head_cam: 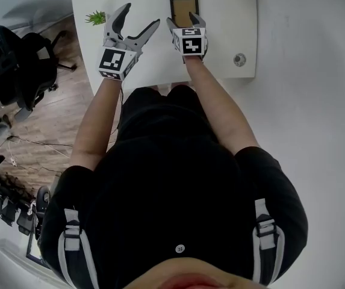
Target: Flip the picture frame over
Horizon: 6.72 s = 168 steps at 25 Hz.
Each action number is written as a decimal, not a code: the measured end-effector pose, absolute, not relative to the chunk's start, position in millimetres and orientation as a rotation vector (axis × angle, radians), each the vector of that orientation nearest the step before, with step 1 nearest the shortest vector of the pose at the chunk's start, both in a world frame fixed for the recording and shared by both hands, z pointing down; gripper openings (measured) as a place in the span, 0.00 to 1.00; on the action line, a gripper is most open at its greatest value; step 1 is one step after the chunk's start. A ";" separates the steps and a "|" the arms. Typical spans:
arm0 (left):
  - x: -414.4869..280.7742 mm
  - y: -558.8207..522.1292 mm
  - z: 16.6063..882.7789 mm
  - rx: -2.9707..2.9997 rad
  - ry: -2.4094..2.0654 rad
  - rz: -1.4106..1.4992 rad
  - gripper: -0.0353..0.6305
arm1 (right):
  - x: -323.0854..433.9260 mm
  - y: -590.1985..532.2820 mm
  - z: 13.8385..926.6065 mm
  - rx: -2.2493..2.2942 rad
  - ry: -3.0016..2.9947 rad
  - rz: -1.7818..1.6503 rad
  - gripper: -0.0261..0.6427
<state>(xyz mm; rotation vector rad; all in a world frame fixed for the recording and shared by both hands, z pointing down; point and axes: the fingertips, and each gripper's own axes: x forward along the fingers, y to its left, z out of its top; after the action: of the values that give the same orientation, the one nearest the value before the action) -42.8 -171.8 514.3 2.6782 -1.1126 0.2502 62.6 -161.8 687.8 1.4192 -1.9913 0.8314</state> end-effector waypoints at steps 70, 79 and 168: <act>-86.1 -150.4 500.4 2.611 -1.183 0.228 0.62 | 33.2 -125.5 586.7 1.224 -2.241 1.804 0.11; -87.7 -147.2 515.7 2.569 -1.156 0.245 0.62 | 24.1 -127.4 532.8 1.013 -2.395 2.078 0.11; -31.3 -127.1 510.3 2.883 -1.426 0.547 0.16 | -0.6 -182.9 438.1 1.038 -2.524 1.713 0.23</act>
<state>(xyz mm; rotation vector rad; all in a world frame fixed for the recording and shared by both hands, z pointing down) -31.3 -127.1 510.3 2.8834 -1.4260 0.5473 -0.6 -182.9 438.1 1.0384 -2.5235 1.7126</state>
